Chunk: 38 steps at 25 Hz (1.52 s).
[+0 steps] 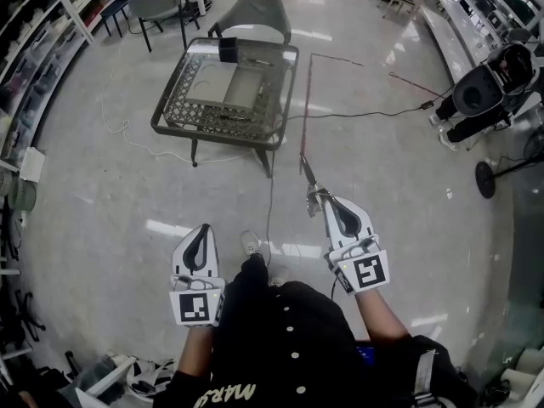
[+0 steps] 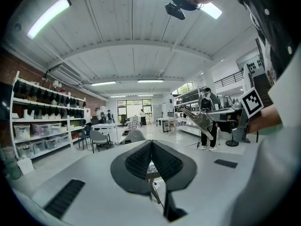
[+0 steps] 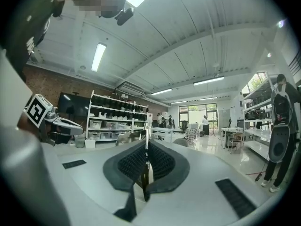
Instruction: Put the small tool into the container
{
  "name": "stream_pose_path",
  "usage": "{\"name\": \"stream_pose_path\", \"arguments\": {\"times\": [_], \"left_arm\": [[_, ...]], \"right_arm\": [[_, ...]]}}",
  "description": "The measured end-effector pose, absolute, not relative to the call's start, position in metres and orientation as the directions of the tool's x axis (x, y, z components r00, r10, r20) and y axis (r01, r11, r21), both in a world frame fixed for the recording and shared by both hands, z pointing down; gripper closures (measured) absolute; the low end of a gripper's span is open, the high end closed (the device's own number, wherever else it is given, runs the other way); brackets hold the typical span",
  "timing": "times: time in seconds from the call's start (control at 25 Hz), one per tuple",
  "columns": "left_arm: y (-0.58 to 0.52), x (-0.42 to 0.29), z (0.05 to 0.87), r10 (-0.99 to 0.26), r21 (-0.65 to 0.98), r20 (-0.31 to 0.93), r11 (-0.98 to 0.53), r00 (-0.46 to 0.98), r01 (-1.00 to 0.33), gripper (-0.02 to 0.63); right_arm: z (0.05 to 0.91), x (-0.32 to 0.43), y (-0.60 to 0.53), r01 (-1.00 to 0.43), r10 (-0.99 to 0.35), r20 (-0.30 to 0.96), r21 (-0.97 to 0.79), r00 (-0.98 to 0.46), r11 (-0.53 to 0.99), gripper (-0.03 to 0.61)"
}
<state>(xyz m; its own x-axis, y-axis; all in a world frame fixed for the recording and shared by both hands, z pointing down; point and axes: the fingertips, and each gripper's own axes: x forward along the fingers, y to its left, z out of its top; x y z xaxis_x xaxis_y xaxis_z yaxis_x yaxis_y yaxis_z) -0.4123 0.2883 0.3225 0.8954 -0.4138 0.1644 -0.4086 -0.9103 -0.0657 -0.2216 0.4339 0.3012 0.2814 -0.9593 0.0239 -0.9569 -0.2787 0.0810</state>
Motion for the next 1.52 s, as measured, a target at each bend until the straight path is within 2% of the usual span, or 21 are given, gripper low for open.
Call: {"name": "stream_pose_path", "arguments": {"times": [0.48, 0.64, 0.8, 1.52], "left_arm": [[0.234, -0.369, 0.32, -0.392, -0.034, 0.134, -0.92, 0.91, -0.391, 0.588], [0.215, -0.357, 0.326, -0.398, -0.053, 0.177, -0.917, 0.9, -0.395, 0.589], [0.199, -0.341, 0.322, -0.385, -0.012, 0.137, -0.922, 0.913, -0.387, 0.588], [0.121, -0.292, 0.314, -0.331, -0.018, 0.103, -0.944, 0.938, -0.331, 0.589]], "right_arm": [[0.295, -0.184, 0.382, -0.953, -0.955, 0.031, 0.077, 0.296, -0.293, 0.561], [0.299, -0.17, 0.366, -0.953, -0.954, 0.045, 0.08, 0.296, -0.291, 0.561], [0.298, -0.158, 0.347, -0.953, -0.954, 0.05, 0.082, 0.297, -0.292, 0.563], [0.295, -0.119, 0.28, -0.932, -0.934, 0.031, 0.085, 0.355, -0.352, 0.561]]}}
